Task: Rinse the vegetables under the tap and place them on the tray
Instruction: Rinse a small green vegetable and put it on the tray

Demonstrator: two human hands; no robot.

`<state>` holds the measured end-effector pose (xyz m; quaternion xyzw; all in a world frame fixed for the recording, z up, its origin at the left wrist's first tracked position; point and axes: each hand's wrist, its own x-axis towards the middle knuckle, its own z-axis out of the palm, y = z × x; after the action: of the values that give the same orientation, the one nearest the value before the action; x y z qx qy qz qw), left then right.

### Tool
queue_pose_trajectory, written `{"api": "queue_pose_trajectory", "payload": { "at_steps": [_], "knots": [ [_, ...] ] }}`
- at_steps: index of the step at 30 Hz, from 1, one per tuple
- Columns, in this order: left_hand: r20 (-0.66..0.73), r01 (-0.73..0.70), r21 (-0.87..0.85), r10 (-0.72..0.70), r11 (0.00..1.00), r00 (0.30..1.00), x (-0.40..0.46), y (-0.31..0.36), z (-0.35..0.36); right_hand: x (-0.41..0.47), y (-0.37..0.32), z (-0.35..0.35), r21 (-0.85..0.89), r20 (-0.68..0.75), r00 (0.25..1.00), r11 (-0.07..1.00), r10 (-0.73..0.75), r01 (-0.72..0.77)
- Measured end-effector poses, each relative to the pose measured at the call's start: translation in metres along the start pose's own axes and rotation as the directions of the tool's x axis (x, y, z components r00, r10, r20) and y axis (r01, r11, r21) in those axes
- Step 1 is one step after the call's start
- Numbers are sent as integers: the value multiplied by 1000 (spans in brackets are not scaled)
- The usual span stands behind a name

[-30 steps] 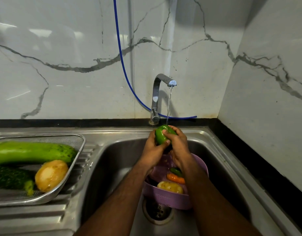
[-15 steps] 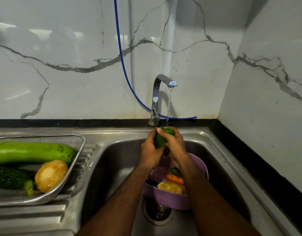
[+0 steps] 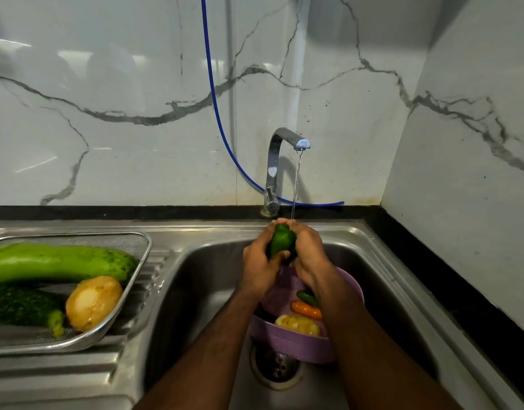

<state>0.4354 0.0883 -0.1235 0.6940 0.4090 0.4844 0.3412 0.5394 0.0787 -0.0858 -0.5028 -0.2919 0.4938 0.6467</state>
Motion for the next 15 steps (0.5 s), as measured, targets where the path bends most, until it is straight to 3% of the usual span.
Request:
{"api": "queue_pose_trajectory", "payload": {
  "at_steps": [4,9,12,15],
  "knots": [
    [-15,115,-111,-118,987,993,6,3,-1,-2,0,-2,-37,104,989,993,-109,113],
    [30,84,-43,-83,996,996,5,6,3,2,3,6,-278,-103,954,929,-281,244],
    [41,34,-2,-33,999,999,2,8,6,6,-3,4,-158,-205,969,981,-142,110],
    [20,65,-81,-64,995,998,3,6,7,5,-9,-1,-63,-145,989,998,16,-25]
  ]
}}
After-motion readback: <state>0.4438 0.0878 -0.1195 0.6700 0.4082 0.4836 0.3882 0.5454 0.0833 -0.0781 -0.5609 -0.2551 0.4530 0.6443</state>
